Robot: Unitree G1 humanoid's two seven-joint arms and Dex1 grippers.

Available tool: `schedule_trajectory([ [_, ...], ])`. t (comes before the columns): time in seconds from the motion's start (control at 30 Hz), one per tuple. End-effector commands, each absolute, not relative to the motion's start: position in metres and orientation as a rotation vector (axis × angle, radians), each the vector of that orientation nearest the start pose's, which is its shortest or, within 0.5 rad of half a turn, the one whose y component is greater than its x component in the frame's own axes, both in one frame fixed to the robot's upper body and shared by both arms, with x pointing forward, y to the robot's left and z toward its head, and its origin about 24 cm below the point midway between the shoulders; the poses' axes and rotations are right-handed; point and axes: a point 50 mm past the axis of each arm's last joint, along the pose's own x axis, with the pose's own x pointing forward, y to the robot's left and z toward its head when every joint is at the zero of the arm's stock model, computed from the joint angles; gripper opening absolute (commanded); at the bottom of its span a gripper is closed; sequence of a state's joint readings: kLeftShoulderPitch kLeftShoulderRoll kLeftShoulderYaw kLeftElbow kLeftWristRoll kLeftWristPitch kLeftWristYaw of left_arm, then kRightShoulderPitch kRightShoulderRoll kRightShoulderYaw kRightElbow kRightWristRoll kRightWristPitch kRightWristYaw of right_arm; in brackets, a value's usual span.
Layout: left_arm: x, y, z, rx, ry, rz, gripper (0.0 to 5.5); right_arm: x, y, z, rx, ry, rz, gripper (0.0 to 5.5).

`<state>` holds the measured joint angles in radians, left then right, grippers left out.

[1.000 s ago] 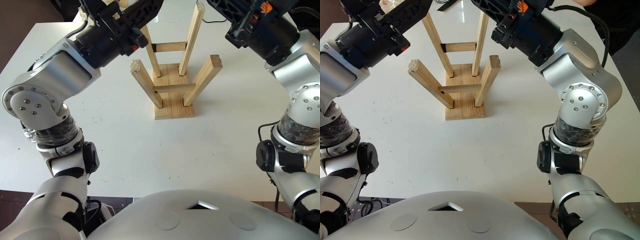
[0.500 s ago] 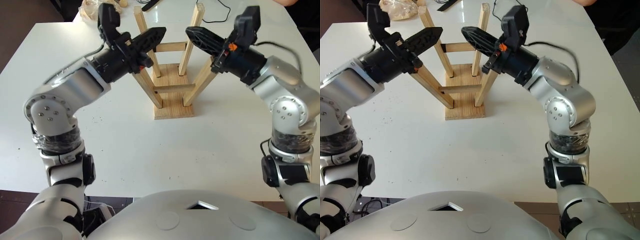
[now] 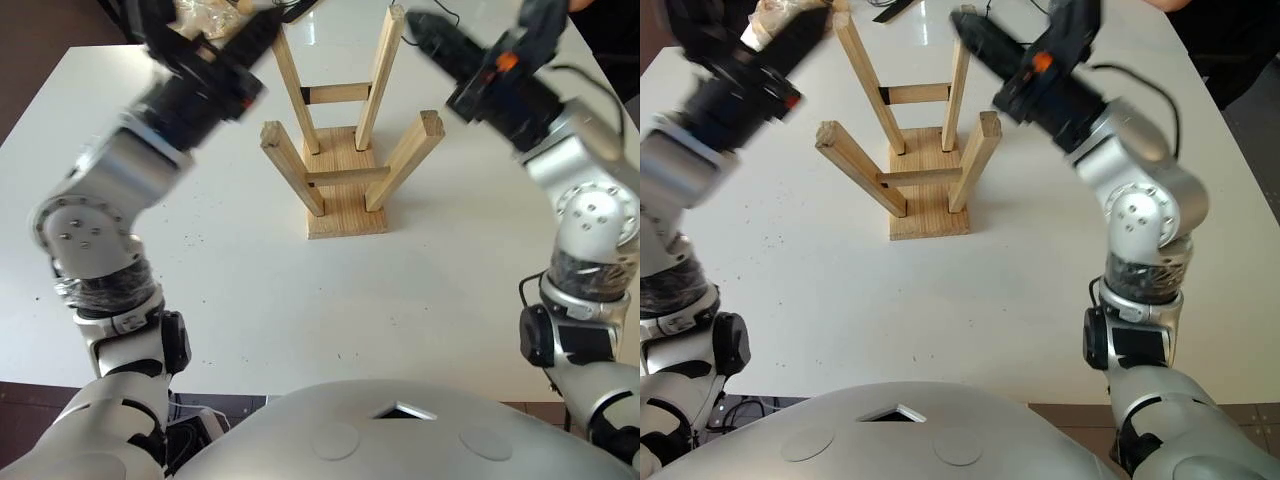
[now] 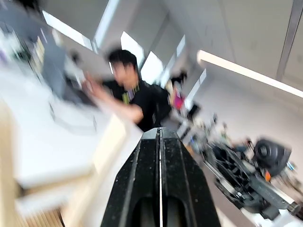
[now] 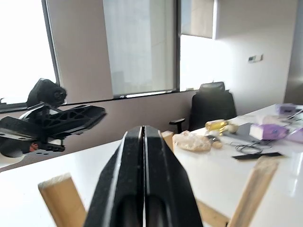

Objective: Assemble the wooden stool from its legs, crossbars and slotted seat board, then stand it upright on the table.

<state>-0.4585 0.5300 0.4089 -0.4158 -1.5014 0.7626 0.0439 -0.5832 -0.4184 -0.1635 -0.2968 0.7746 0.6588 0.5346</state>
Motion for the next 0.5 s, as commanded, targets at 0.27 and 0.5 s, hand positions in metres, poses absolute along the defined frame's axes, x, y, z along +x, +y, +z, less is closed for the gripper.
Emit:
schedule_trajectory([
  [0.27,0.25,0.254,0.111,-0.323,0.234,-0.341,0.02,0.308,-0.158,0.125,-0.069,0.012,0.773,0.0],
  [0.5,0.217,0.267,0.078,-0.215,0.41,-0.43,0.02,0.294,-0.176,0.1,-0.163,0.103,0.818,0.0],
])
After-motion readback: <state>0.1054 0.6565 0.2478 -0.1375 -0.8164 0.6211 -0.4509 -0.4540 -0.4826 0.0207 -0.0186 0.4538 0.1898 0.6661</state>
